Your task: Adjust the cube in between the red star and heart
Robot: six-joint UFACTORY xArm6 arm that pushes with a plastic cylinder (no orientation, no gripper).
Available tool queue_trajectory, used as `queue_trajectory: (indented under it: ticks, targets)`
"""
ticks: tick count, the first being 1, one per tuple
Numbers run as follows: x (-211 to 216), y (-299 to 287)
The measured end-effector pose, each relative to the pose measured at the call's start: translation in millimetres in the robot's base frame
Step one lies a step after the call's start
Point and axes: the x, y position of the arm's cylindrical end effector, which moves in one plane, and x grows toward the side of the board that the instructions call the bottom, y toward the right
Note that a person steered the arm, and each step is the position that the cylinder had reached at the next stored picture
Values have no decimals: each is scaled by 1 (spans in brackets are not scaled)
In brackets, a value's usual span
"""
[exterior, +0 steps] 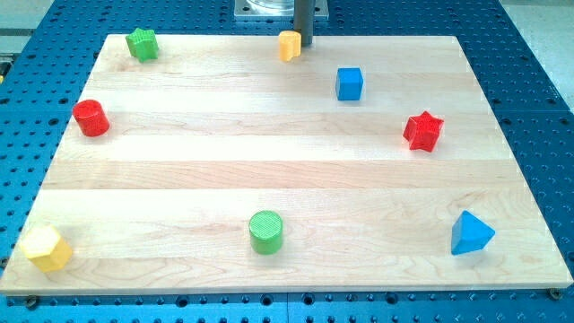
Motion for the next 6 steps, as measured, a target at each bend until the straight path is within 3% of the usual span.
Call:
queue_trajectory:
  ticks: [2,3,4,6]
  targets:
    - [3,7]
    - [38,76]
    - [60,105]
    - [100,90]
